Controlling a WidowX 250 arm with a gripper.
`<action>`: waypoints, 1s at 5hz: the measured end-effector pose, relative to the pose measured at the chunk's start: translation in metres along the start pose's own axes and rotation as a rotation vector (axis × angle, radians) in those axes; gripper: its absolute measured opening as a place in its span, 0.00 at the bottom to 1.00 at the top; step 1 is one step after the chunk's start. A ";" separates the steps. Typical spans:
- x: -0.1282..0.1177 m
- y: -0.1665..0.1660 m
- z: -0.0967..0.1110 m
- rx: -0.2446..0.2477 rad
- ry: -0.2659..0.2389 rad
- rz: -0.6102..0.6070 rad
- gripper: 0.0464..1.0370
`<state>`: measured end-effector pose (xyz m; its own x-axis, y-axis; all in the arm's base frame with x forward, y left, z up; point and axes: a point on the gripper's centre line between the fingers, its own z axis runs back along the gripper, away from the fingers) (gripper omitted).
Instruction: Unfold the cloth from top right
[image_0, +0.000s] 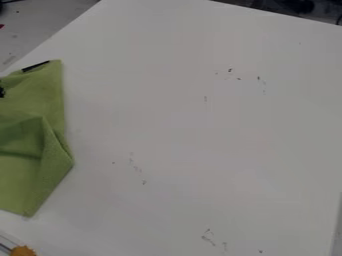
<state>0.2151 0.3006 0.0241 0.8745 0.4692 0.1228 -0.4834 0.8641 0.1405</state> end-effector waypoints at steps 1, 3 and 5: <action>0.000 -0.001 0.000 -0.004 0.002 -0.004 0.02; 0.017 -0.034 0.019 0.013 -0.048 -0.091 0.01; 0.040 -0.121 0.062 0.031 -0.138 -0.285 0.01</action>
<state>0.3056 0.2035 0.0734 0.9622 0.1777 0.2063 -0.2222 0.9503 0.2181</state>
